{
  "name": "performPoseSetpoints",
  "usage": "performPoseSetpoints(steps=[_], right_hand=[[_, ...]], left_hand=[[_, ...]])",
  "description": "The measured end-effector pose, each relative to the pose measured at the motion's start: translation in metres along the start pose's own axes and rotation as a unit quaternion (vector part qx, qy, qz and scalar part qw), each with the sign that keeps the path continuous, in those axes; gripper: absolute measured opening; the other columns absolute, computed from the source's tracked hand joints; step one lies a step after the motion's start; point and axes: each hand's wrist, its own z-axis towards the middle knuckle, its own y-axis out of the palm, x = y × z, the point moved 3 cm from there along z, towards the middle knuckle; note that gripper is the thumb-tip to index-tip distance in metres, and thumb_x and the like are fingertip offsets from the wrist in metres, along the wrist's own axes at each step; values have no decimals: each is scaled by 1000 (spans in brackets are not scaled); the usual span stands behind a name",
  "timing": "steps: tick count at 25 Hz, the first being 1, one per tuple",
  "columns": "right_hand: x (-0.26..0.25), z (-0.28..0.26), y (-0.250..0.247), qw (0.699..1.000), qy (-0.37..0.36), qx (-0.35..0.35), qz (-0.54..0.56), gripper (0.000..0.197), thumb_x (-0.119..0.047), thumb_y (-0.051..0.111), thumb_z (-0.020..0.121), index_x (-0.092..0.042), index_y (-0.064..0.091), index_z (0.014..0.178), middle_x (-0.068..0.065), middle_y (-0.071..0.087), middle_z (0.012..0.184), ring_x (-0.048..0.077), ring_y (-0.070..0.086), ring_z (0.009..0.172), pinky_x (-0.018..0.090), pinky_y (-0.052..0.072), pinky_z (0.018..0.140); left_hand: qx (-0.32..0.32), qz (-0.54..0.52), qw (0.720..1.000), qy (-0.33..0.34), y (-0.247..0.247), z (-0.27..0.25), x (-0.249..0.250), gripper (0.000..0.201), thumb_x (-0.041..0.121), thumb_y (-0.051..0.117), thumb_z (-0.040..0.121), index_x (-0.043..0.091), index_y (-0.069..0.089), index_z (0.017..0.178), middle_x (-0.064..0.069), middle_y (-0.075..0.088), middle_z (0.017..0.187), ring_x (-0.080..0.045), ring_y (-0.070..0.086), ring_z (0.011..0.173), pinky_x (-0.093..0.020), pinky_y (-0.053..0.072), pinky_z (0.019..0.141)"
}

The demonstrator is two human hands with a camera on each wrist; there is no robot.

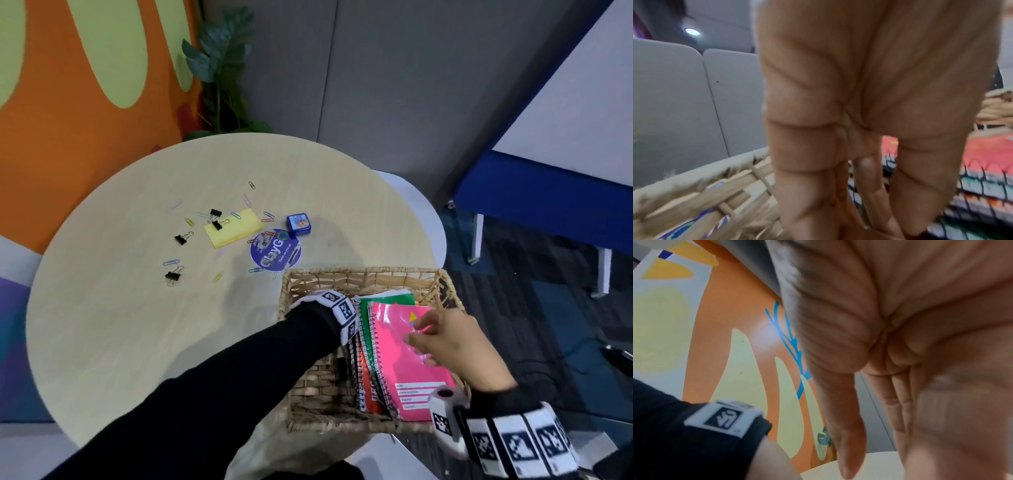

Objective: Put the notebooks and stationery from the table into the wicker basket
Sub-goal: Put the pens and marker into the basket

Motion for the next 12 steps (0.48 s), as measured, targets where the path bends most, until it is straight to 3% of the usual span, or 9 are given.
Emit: performPoseSetpoints(steps=[3, 5, 8, 9, 10, 11, 12], right_hand=[[17, -3, 4, 1000, 16, -3, 21, 25, -19, 74, 80, -2, 65, 96, 12, 71, 70, 18, 63, 49, 41, 61, 64], [25, -3, 8, 1000, 17, -10, 14, 27, -22, 74, 80, -4, 65, 98, 9, 71, 71, 17, 65, 55, 38, 61, 64], [25, 2, 10, 1000, 13, -24, 2, 29, -24, 74, 79, -5, 66, 100, 5, 71, 72, 14, 66, 56, 29, 59, 57], [22, 6, 10, 1000, 10, -25, 2, 28, -23, 74, 79, -5, 66, 99, 5, 70, 70, 15, 66, 54, 28, 58, 54], [18, 9, 8, 1000, 2, -23, -2, 26, -23, 74, 79, -6, 67, 96, 5, 71, 70, 17, 67, 55, 28, 59, 54], [9, 14, 6, 1000, -14, -18, -11, 22, -24, 74, 79, -9, 68, 93, 5, 71, 69, 20, 68, 58, 31, 60, 57], [-2, 19, 4, 999, -35, -17, -22, 16, -25, 73, 79, -13, 68, 89, 6, 71, 69, 24, 69, 62, 35, 60, 61]], left_hand=[[1, 10, 1000, -7, -16, -30, 12, 42, 15, 54, 93, 2, 50, 132, -27, 50, 135, -46, 48, 124, -61, 41, 94], [11, -5, 1000, 0, -16, -15, 13, 40, 14, 52, 93, 0, 51, 131, -27, 49, 135, -45, 48, 124, -59, 41, 95], [-36, 14, 999, 12, -7, 2, 1, 39, 18, 60, 88, 4, 57, 124, -24, 56, 126, -43, 55, 116, -62, 46, 91], [-10, 2, 999, 37, -11, 7, -2, 31, 20, 61, 87, 6, 63, 115, -25, 61, 116, -43, 60, 107, -60, 49, 86], [13, -2, 998, 54, -17, 9, -7, 19, 21, 62, 86, 6, 67, 95, -24, 65, 96, -42, 65, 94, -54, 52, 81], [40, -21, 997, 67, -26, 13, -18, 19, 21, 61, 85, 5, 63, 75, -19, 62, 78, -36, 66, 79, -42, 54, 76], [58, -40, 995, 67, -37, 11, -31, 25, 20, 58, 86, 4, 58, 67, -15, 58, 71, -31, 62, 70, -30, 49, 68]])
